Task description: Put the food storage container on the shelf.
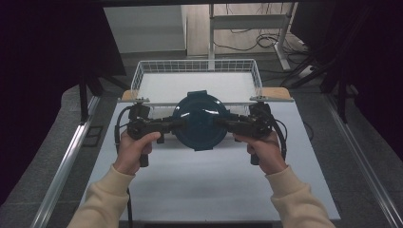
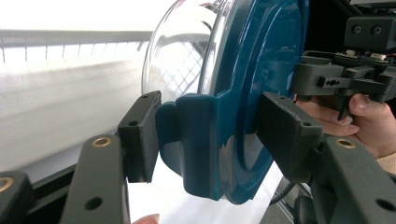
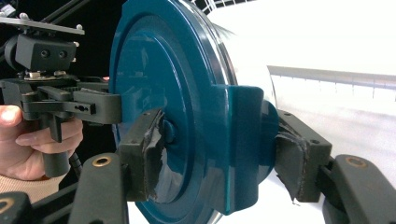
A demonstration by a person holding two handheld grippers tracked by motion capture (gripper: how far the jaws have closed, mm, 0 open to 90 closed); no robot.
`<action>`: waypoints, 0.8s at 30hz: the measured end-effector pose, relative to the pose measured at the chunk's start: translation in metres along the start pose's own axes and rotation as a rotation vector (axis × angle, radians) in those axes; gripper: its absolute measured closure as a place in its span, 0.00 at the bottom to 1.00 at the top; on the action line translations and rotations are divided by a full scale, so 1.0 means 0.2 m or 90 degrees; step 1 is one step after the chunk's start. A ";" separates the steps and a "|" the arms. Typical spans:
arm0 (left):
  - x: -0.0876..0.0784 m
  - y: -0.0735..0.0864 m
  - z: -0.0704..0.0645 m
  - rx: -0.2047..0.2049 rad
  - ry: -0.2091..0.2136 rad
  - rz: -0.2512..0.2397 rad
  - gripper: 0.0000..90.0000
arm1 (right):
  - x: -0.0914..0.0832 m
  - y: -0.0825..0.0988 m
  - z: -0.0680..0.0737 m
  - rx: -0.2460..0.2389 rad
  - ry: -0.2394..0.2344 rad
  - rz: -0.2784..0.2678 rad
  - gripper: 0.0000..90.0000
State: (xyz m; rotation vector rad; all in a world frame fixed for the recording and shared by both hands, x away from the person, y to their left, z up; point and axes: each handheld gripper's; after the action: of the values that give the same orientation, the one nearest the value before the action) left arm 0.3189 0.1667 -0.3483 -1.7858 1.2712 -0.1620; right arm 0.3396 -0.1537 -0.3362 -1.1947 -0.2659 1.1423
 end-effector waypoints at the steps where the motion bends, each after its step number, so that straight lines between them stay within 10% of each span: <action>1: 0.00 -0.01 0.00 0.001 0.000 0.000 0.46 | 0.00 -0.01 0.00 -0.003 0.000 -0.001 0.43; 24: -0.07 -0.37 0.04 0.030 -0.011 -0.021 0.46 | 0.09 -0.37 -0.01 -0.027 -0.007 -0.013 0.43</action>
State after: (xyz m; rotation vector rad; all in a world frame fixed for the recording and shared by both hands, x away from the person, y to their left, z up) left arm 0.3671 0.1862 -0.2947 -1.7647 1.2167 -0.1927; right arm 0.3899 -0.1343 -0.2835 -1.2210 -0.3106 1.1311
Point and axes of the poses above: each handheld gripper's, and its own axes: x roughly forward along the jaws, y roughly out of its underside, z roughly to its left, and after that the axes turned 2 degrees about -x, right-handed
